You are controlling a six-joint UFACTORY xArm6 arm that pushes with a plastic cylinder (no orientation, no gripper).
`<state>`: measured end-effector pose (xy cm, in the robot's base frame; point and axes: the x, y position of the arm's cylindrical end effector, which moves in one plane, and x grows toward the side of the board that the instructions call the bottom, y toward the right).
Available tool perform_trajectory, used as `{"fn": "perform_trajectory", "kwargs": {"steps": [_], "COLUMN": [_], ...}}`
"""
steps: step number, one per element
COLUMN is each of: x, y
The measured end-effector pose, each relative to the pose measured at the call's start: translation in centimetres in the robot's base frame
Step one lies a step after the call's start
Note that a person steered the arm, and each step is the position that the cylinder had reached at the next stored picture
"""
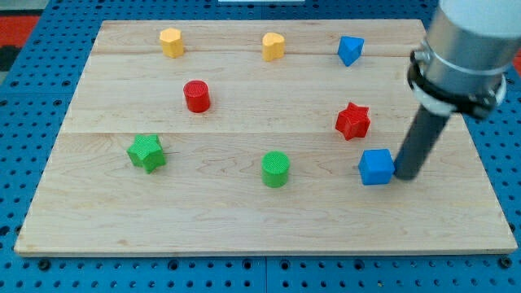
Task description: Place the blue cube above the red star
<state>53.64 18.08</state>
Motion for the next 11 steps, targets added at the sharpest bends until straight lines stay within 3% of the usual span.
{"fn": "perform_trajectory", "kwargs": {"steps": [1,2,5,7,9,11], "x": [2.4,-2.8,-5.6,-9.7,-10.0,-14.8], "y": [-2.4,-6.0,-1.0,1.9,5.4,0.8]}}
